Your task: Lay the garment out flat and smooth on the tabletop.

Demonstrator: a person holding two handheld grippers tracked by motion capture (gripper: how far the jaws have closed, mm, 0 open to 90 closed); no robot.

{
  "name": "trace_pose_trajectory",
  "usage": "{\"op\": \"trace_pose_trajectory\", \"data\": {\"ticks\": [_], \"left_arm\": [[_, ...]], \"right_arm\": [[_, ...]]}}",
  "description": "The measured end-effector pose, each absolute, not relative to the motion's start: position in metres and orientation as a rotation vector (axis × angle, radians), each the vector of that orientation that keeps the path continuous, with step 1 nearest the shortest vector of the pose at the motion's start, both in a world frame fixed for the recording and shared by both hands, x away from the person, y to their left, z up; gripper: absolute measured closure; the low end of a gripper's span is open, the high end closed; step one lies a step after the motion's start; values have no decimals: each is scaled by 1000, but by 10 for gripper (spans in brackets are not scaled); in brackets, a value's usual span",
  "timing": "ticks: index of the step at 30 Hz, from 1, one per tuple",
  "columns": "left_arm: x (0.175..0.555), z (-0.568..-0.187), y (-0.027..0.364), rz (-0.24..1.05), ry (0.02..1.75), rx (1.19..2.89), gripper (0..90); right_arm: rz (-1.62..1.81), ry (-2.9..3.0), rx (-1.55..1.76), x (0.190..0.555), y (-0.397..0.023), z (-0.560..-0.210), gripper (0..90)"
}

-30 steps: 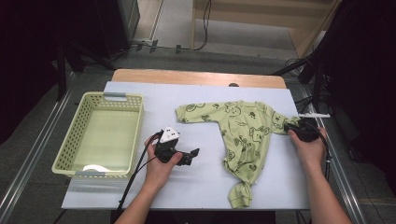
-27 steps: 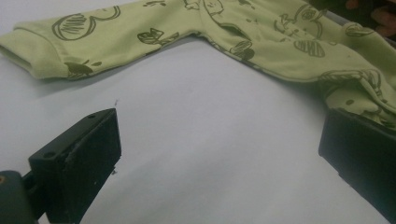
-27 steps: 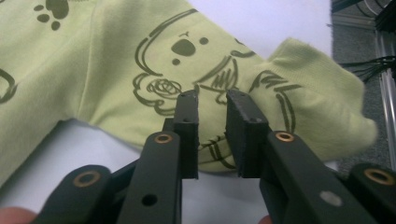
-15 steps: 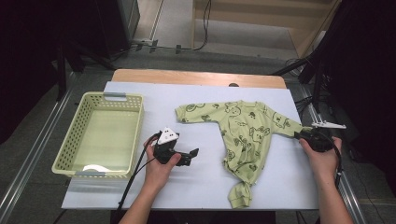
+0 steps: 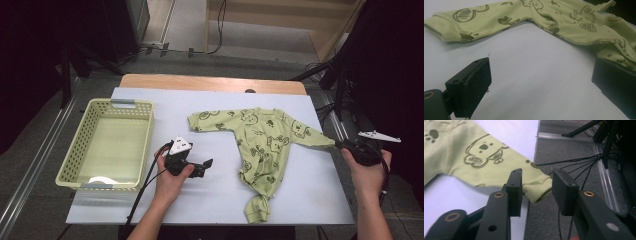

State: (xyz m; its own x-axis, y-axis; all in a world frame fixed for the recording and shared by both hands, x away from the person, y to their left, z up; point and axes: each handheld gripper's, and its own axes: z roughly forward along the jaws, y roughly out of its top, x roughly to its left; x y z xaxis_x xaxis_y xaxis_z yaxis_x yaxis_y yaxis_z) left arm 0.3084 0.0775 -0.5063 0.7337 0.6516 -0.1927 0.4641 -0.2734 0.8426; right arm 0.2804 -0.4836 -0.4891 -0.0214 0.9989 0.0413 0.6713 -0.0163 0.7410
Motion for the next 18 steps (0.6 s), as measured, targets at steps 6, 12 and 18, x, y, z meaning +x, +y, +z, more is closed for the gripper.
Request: {"op": "trace_pose_trajectory", "data": {"ticks": [6, 12, 18], "left_arm": [[309, -506, 78, 230, 855, 1926, 23], [308, -506, 77, 231, 852, 1929, 23], [308, -507, 77, 235, 852, 1935, 23]], "right_arm": [[926, 1724, 1872, 296, -495, -507, 587], [823, 1799, 1880, 297, -484, -519, 541], [875, 1802, 1944, 297, -487, -526, 497]]}}
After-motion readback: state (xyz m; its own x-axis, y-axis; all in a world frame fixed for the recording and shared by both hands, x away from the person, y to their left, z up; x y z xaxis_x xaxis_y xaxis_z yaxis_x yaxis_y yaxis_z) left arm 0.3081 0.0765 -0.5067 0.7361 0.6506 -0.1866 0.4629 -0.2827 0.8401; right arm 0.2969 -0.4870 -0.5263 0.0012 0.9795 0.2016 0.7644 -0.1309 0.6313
